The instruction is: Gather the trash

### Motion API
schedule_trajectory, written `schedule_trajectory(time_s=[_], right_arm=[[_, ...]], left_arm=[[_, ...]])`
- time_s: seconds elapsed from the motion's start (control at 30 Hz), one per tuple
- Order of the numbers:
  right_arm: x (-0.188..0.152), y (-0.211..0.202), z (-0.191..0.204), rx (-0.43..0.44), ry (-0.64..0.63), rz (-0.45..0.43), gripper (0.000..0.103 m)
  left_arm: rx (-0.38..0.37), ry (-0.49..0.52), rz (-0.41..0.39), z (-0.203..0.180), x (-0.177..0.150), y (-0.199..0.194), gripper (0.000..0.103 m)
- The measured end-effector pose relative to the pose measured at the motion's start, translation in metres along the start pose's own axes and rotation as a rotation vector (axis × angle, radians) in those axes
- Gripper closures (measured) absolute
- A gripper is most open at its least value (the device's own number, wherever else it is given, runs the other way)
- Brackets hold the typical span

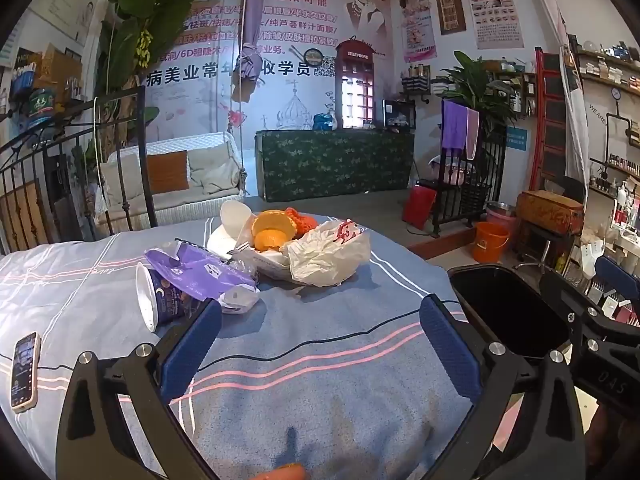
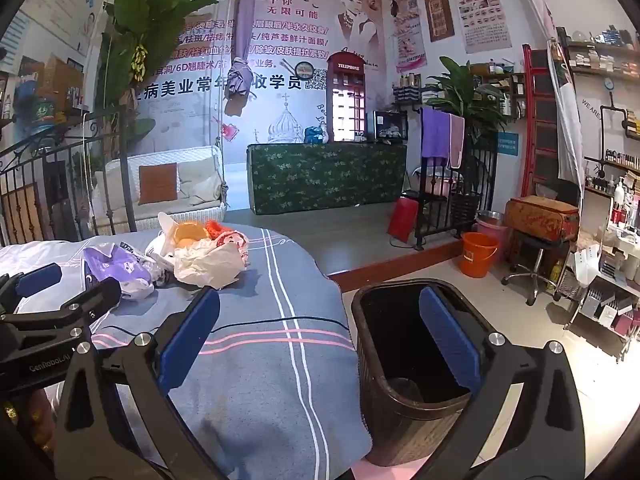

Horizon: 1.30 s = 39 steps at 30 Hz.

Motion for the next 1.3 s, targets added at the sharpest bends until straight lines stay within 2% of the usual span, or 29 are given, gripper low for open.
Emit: schedule_trajectory(time_s=[0.57, 0.6, 1.3], right_arm=[[0.007, -0.005, -0.002, 0.0, -0.01, 0.007, 0.005], [0.007, -0.006, -0.003, 0.001, -0.01, 0.006, 0.005], [0.003, -0.002, 0.003, 0.002, -0.009, 0.002, 0.005]], left_arm=[[0.01, -0.001, -0.001, 0.002, 0.005, -0.012, 0.005], [0.012, -0.001, -0.001, 0.002, 0.0, -0.003, 0.005], [0.011, -0.003, 0.0, 0.003, -0.002, -0.003, 0.005]])
Point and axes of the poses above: each gripper's, at about its wrist camera, not at the fingertips, and y roughly the way its jaws point, z to its left, x to its top, the point moved 9 cm from there along y, roughly the way its jaws point, and after that the axes turned 1 degree about z, right-handed, at the moved point
